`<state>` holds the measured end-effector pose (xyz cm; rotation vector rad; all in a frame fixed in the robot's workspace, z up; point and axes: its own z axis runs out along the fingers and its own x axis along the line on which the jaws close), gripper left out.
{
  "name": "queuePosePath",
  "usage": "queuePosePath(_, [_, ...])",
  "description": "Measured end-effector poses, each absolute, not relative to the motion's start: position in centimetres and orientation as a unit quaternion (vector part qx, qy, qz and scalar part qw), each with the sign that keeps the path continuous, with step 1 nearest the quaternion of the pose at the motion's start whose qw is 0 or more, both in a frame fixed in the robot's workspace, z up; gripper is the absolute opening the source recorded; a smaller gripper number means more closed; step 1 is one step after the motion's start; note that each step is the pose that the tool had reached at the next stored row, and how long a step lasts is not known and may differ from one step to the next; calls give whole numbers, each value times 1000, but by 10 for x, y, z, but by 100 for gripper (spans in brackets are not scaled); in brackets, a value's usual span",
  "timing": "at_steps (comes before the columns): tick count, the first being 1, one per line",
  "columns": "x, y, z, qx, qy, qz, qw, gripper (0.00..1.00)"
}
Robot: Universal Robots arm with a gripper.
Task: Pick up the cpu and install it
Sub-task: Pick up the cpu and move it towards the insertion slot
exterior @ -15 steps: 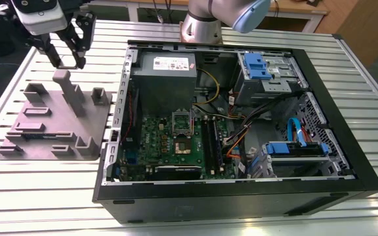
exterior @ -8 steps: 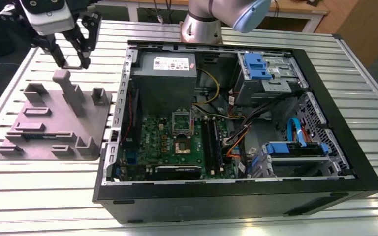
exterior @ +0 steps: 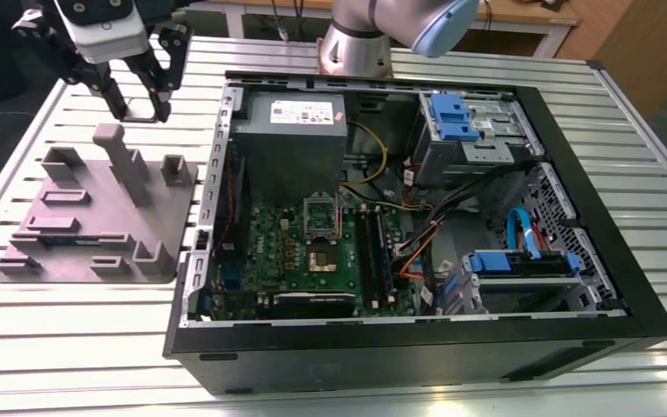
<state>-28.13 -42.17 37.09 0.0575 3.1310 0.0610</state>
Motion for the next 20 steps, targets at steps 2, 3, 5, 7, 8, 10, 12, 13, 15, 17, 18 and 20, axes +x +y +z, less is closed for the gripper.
queuePosePath(2, [-278, -422, 371, 18, 1000, 19, 5, 47])
queuePosePath(3, [-277, -422, 371, 18, 1000, 19, 5, 47])
queuePosePath(5, [-275, -422, 371, 18, 1000, 19, 5, 47])
queuePosePath(7, [-272, -422, 371, 18, 1000, 19, 5, 47])
queuePosePath(8, [-271, -422, 371, 18, 1000, 19, 5, 47])
queuePosePath(10, [-269, -422, 371, 18, 1000, 19, 5, 47])
queuePosePath(12, [-267, -422, 371, 18, 1000, 19, 5, 47])
queuePosePath(13, [-266, -422, 371, 18, 1000, 19, 5, 47])
queuePosePath(15, [-264, -422, 371, 18, 1000, 19, 5, 47])
queuePosePath(17, [-262, -422, 371, 18, 1000, 19, 5, 47])
queuePosePath(18, [-261, -422, 371, 18, 1000, 19, 5, 47])
queuePosePath(20, [-258, -422, 371, 18, 1000, 19, 5, 47])
